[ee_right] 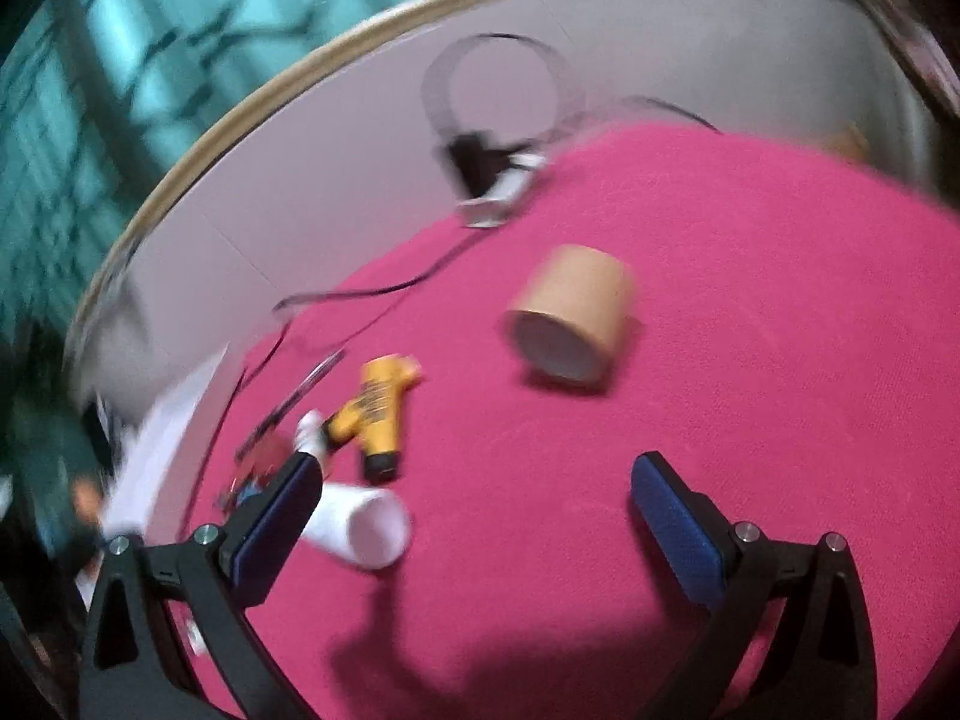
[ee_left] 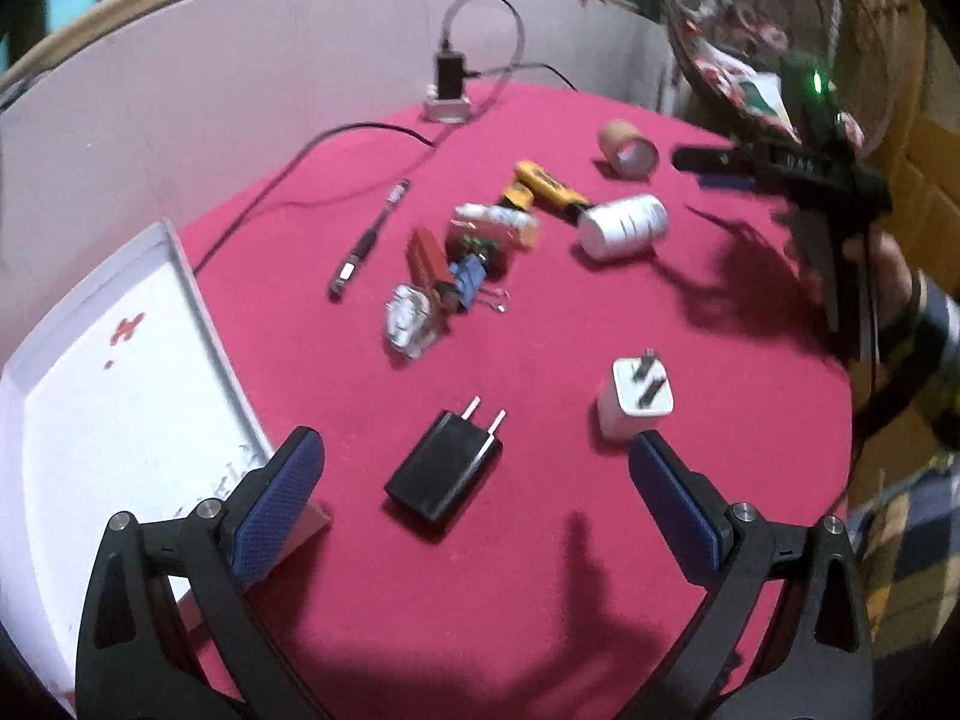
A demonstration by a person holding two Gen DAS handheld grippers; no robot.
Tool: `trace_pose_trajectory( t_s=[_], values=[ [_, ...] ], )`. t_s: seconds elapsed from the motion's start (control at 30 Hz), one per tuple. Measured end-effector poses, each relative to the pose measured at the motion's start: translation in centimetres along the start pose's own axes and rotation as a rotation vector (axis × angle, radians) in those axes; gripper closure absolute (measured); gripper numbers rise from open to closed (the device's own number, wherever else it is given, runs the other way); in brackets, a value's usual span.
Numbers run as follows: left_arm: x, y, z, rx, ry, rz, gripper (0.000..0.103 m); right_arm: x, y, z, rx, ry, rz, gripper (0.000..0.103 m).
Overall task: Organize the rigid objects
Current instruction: 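Grasp the black charger with the left tool while the right tool grasps the white pill bottle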
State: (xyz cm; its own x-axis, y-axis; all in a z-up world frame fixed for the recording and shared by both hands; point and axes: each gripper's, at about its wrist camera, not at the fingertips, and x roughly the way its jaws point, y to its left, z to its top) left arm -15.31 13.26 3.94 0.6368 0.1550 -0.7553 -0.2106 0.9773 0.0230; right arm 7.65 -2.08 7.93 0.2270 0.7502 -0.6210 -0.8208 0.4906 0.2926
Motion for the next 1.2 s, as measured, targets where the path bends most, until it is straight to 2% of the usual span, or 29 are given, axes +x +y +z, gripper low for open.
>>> trace_pose_trajectory(
  t_s=[0.13, 0.27, 0.37, 0.4, 0.43, 0.5, 0.53, 0.57, 0.6, 0.83, 0.93, 0.97, 1.0, 1.03, 1.1, 1.13, 1.2],
  values=[
    [1.2, 0.0, 0.2, 0.015, 0.027, -0.020, 0.005, 2.6, 4.4, 0.5, -0.307, 0.089, 0.010, 0.000],
    [2.4, -0.5, 0.8, 0.027, 0.049, -0.048, 0.005, 5.4, 6.9, 0.3, -0.470, 0.176, 0.036, 0.000],
    [2.8, -1.1, 1.1, 0.052, 0.060, -0.063, 0.005, 6.7, 7.1, -0.2, -0.505, 0.246, 0.073, 0.003],
    [2.8, -1.2, 1.1, 0.059, 0.066, -0.059, 0.005, 7.0, 7.0, -0.5, -0.507, 0.276, 0.089, 0.011],
    [2.8, -1.2, 1.1, 0.057, 0.074, -0.063, 0.006, 7.2, 6.8, -0.7, -0.504, 0.306, 0.100, 0.014],
    [2.6, -0.8, 0.8, 0.048, 0.087, -0.078, 0.021, 6.7, 6.6, -1.2, -0.506, 0.337, 0.123, 0.028],
    [2.5, -0.7, 0.7, 0.045, 0.089, -0.079, 0.023, 6.1, 6.5, -1.5, -0.515, 0.327, 0.130, 0.030],
    [2.3, -0.5, 0.5, 0.039, 0.094, -0.086, 0.023, 5.6, 6.3, -1.7, -0.511, 0.336, 0.145, 0.039],
    [2.4, -0.4, 0.5, 0.039, 0.095, -0.085, 0.023, 5.3, 6.5, -1.8, -0.511, 0.328, 0.142, 0.043],
    [3.0, -0.2, 0.6, 0.050, 0.107, -0.021, 0.023, 5.6, 6.9, -2.1, -0.535, 0.319, 0.092, 0.047],
    [3.5, -0.9, 0.4, 0.086, 0.137, 0.041, 0.023, 5.7, 7.4, -2.1, -0.551, 0.325, 0.075, 0.057],
    [3.6, -1.2, 0.3, 0.094, 0.140, 0.053, 0.026, 5.6, 7.4, -2.1, -0.546, 0.324, 0.065, 0.066],
    [3.5, -1.1, 0.3, 0.065, 0.148, 0.032, 0.032, 5.5, 7.4, -2.1, -0.537, 0.323, 0.062, 0.067],
    [3.5, -1.1, 0.4, 0.058, 0.149, 0.044, 0.036, 5.5, 7.3, -2.1, -0.523, 0.319, 0.057, 0.067],
    [3.1, -0.9, 0.2, 0.026, 0.149, 0.030, 0.074, 5.1, 7.3, -2.4, -0.499, 0.299, 0.046, 0.067],
    [3.0, -0.7, 0.1, -0.012, 0.147, 0.018, 0.074, 5.0, 7.2, -2.4, -0.486, 0.293, 0.042, 0.067],
    [2.7, -0.8, -0.1, -0.034, 0.136, 0.054, 0.074, 4.6, 6.9, -2.5, -0.449, 0.277, 0.037, 0.067]
  ],
)
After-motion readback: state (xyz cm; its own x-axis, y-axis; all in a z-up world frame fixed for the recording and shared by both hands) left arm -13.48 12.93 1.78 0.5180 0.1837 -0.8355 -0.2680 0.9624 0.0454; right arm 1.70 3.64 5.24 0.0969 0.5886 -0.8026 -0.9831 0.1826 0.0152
